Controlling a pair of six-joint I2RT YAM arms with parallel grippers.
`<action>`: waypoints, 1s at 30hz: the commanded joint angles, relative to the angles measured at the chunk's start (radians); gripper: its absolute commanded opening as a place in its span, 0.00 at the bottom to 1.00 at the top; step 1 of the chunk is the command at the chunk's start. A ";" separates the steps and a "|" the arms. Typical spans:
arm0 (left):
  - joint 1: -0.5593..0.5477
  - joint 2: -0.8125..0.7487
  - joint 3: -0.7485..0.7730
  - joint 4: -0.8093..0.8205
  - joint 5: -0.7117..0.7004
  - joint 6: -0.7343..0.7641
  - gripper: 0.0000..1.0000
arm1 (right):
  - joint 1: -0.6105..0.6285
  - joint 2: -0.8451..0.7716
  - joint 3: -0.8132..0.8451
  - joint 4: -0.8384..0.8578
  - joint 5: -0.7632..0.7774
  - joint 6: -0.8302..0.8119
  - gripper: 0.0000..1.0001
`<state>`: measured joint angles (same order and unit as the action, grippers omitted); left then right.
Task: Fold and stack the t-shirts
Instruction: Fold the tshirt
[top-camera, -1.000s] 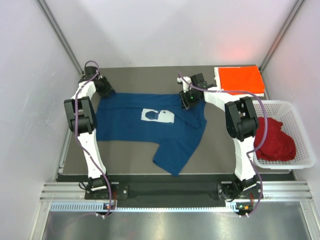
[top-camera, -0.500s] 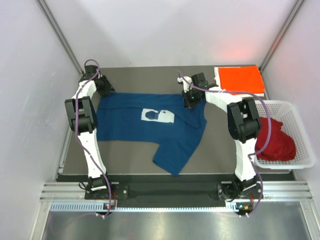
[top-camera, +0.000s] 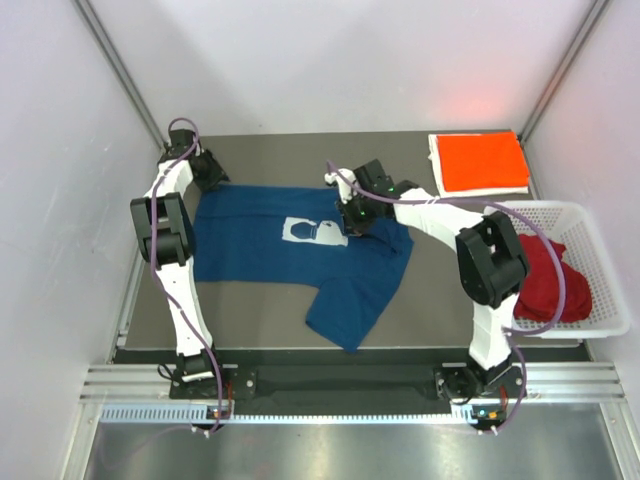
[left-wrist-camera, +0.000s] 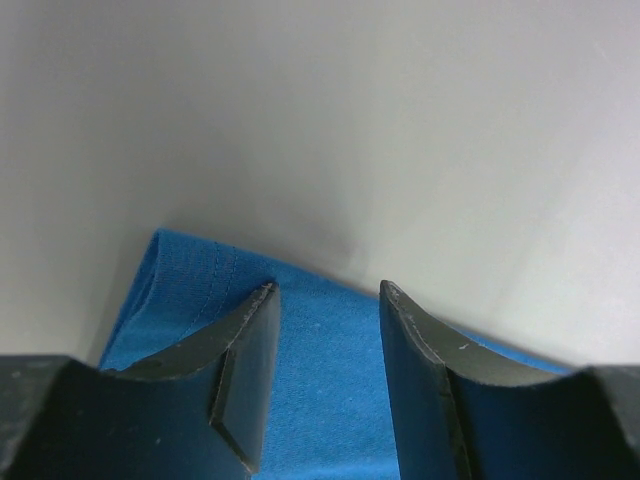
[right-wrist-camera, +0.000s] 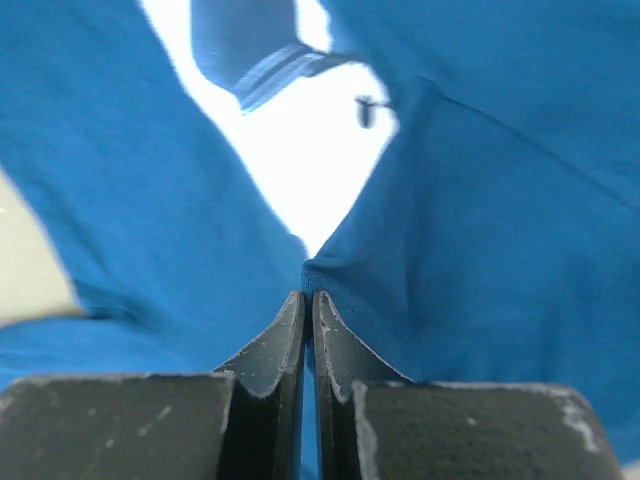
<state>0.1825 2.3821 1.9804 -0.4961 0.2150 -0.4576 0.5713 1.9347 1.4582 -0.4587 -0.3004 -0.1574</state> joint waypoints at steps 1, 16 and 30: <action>0.006 0.025 0.014 -0.051 -0.042 0.020 0.50 | 0.045 -0.023 0.002 0.032 0.000 0.076 0.01; -0.138 -0.380 -0.257 -0.096 -0.022 -0.049 0.51 | -0.001 -0.315 -0.240 0.028 0.260 0.476 0.46; -0.564 -0.676 -0.827 0.353 0.242 -0.246 0.50 | -0.120 -0.493 -0.590 0.205 0.336 0.854 0.38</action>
<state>-0.3458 1.7145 1.1854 -0.2966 0.4084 -0.6395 0.4652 1.4872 0.8997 -0.3561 0.0048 0.5636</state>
